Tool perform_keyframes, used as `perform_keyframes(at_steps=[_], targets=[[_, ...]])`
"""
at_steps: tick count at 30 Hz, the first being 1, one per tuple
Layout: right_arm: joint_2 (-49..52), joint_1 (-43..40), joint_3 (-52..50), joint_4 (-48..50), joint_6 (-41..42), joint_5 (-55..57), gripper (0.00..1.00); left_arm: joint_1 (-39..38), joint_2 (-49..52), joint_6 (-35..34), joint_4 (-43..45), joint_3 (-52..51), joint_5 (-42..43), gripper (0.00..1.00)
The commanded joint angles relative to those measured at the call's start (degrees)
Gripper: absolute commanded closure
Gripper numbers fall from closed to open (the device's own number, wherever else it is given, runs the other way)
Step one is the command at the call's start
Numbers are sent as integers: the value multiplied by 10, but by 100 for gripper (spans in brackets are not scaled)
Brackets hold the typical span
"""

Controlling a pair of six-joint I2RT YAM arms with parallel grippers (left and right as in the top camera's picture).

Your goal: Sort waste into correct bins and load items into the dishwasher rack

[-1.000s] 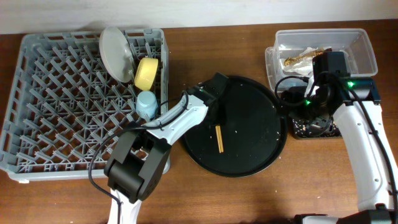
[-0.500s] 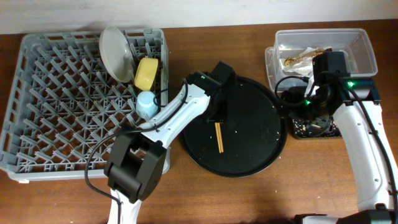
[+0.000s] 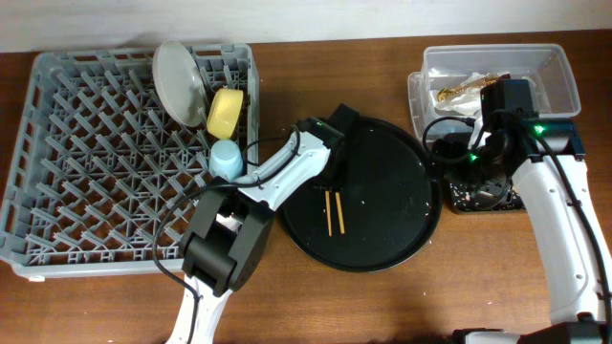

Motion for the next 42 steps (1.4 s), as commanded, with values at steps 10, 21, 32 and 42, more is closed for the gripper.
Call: perform_keyframes(at_steps=[10, 21, 32, 42], targets=[[-7, -2, 9, 0, -2, 5, 2, 1, 15, 6, 0, 7, 0, 54], [-7, -2, 9, 0, -2, 5, 1, 1, 15, 6, 9, 7, 0, 55], [-7, -2, 9, 0, -2, 5, 2, 0, 17, -12, 1, 7, -2, 57], [-7, -2, 9, 0, -2, 5, 1, 0, 20, -14, 3, 8, 0, 99]])
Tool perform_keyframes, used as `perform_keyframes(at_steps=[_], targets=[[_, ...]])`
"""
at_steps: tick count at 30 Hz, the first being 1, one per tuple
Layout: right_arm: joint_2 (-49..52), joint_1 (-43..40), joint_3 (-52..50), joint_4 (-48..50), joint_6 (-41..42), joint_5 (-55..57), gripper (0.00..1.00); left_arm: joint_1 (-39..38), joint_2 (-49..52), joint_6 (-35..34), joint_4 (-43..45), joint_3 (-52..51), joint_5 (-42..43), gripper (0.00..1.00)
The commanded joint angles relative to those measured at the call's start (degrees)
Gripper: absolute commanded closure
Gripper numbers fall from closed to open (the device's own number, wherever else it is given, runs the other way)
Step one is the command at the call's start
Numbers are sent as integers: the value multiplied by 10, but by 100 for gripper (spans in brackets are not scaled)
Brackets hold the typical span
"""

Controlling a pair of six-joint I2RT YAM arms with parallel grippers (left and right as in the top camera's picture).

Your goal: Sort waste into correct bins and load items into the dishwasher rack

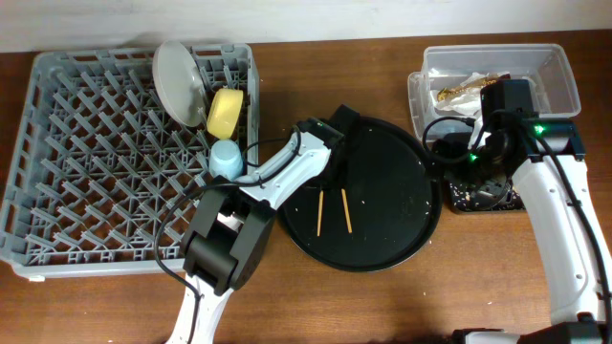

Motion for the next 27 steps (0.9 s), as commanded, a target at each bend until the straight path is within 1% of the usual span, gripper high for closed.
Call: perform_keyframes(at_steps=[1, 3, 5, 6, 8, 11, 12, 14, 15, 16, 17, 19, 22, 23, 25, 27], targets=[[-7, -2, 9, 0, -2, 5, 2, 0, 13, 1, -2, 14, 7, 99], [-7, -2, 9, 0, -2, 5, 2, 1, 13, 9, -24, 47, 7, 99], [-7, -2, 9, 0, -2, 5, 2, 4, 11, 21, -65, 104, 6, 99], [-7, -2, 9, 0, -2, 5, 1, 9, 11, 23, -100, 148, 6, 99], [-7, -2, 9, 0, -2, 5, 2, 20, 10, 58, -181, 243, 5, 99], [-7, -2, 9, 0, -2, 5, 2, 49, 9, 98, -286, 350, -15, 99], [-7, -2, 9, 0, -2, 5, 2, 72, 9, 108, -344, 397, -41, 99], [-7, -2, 9, 0, -2, 5, 1, 112, 9, 137, -406, 443, -46, 99], [-7, -2, 9, 0, -2, 5, 1, 128, 9, 156, -422, 452, -46, 99], [-7, -2, 9, 0, -2, 5, 1, 149, 8, 195, -421, 453, -37, 100], [-7, -2, 9, 0, -2, 5, 2, 165, 8, 213, -421, 452, -38, 99], [-7, -2, 9, 0, -2, 5, 2, 205, 8, 214, -421, 449, -37, 99], [-7, -2, 9, 0, -2, 5, 2, 245, 5, 251, -421, 430, -38, 100], [-7, -2, 9, 0, -2, 5, 1, 255, 0, 252, -421, 419, -38, 99], [-7, -2, 9, 0, -2, 5, 2, 273, -22, 251, -421, 392, -37, 99], [-7, -2, 9, 0, -2, 5, 2, 297, -61, 251, -421, 344, -39, 99]])
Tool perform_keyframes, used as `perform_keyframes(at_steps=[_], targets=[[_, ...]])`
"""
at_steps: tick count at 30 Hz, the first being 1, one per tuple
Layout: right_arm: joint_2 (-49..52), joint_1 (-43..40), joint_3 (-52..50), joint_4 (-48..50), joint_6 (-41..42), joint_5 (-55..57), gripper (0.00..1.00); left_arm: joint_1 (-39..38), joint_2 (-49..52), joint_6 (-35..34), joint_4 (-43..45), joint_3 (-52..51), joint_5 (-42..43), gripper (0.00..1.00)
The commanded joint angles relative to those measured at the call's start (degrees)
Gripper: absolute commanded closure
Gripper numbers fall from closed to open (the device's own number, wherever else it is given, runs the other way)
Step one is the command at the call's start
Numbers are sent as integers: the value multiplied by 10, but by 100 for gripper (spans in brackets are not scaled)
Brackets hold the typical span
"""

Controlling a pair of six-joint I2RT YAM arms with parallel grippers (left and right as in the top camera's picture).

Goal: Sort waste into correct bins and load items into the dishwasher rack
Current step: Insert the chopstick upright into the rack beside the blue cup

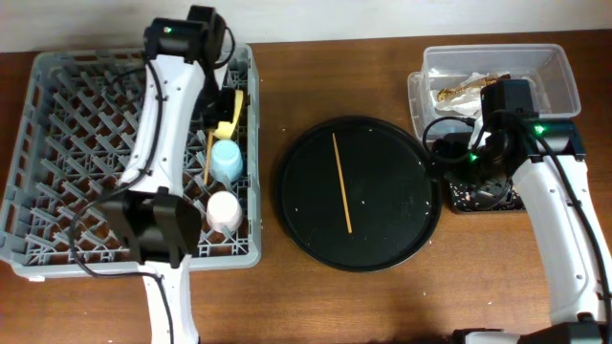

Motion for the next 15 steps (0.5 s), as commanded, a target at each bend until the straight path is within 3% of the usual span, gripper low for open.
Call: perform_keyframes(at_steps=[1, 9, 10, 12, 13, 15], targets=[[-7, -2, 9, 0, -1, 5, 2, 37, -83, 15, -3, -73, -7, 99], [-7, -2, 9, 0, -1, 5, 1, 55, -89, 16, 105, -205, -46, 99], [-7, -2, 9, 0, -1, 5, 2, 55, -89, 16, 110, -209, -46, 90], [-7, -2, 9, 0, -1, 5, 1, 55, -89, 16, 115, -210, -49, 43], [-7, -2, 9, 0, -1, 5, 2, 55, -89, 16, 115, -210, -56, 36], [-7, -2, 9, 0, -1, 5, 1, 55, -89, 16, 113, -210, -59, 34]])
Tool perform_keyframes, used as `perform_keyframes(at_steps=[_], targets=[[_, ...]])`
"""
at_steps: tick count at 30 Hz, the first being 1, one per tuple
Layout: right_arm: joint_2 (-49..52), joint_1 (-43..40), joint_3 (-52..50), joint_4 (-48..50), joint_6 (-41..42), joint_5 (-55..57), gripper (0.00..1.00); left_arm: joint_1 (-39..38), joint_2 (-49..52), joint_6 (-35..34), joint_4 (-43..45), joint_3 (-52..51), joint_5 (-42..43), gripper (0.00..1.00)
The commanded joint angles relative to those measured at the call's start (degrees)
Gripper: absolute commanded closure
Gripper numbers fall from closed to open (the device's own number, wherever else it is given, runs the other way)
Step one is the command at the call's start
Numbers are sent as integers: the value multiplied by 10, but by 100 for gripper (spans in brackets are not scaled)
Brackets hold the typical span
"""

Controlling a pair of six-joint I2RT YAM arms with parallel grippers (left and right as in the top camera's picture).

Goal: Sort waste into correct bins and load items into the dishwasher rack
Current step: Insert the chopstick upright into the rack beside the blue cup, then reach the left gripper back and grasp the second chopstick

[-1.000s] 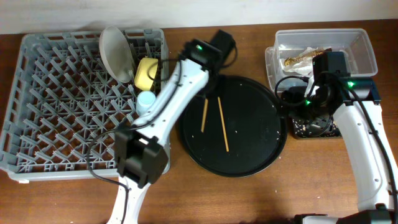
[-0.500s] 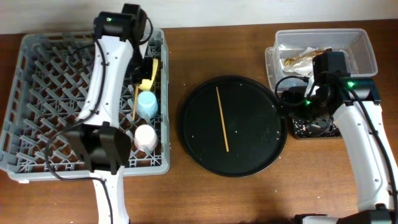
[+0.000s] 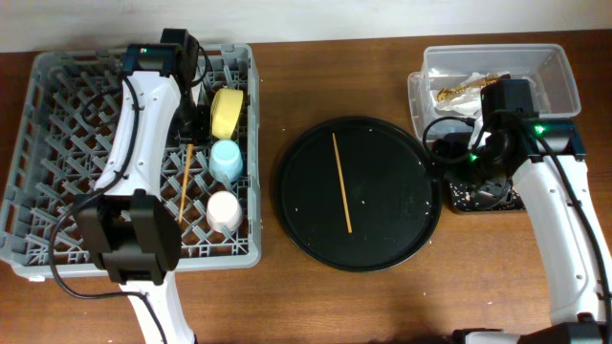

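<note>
My left gripper (image 3: 187, 129) hangs over the grey dishwasher rack (image 3: 76, 153), left of the yellow bowl (image 3: 226, 110). A wooden chopstick (image 3: 184, 186) runs down from its fingers over the rack grid, and the gripper looks shut on its top end. A second chopstick (image 3: 341, 182) lies upright across the round black tray (image 3: 382, 239). A light blue cup (image 3: 227, 160) and a white cup (image 3: 223, 211) stand in the rack. My right gripper (image 3: 466, 161) sits over the small black bin (image 3: 483, 198); its jaws are hidden.
A clear plastic bin (image 3: 559, 72) holding wrappers (image 3: 464, 91) stands at the back right, with the black bin just in front of it. The rack fills the table's left side, the tray the middle.
The left arm has shifted left and a little nearer over the rack, and the chopstick under its gripper has moved left with it, away from the blue cup. The right arm is unmoved.
First two chopsticks lay together on the black tray with the left gripper at the tray's back-left edge. Then they lay apart. Later the left arm was over the rack with one chopstick, a white cup stood in the rack, and one chopstick remained on the tray.
</note>
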Motion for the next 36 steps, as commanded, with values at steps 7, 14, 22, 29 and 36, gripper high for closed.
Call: perform_keyframes(at_steps=[7, 14, 22, 29, 36], targets=[[-7, -2, 9, 0, -2, 5, 2, -73, -39, -3, 33, 70, 98, 36], [-7, -2, 9, 0, -2, 5, 2, -270, 4, -191, 148, 49, 80, 37], [-7, -2, 9, 0, -2, 5, 2, -357, 135, -270, 181, 49, 38, 46], [-7, -2, 9, 0, -2, 5, 2, -359, 170, -296, 189, 49, 38, 53], [-7, -2, 9, 0, -2, 5, 1, -359, 208, -309, 192, 49, 63, 53]])
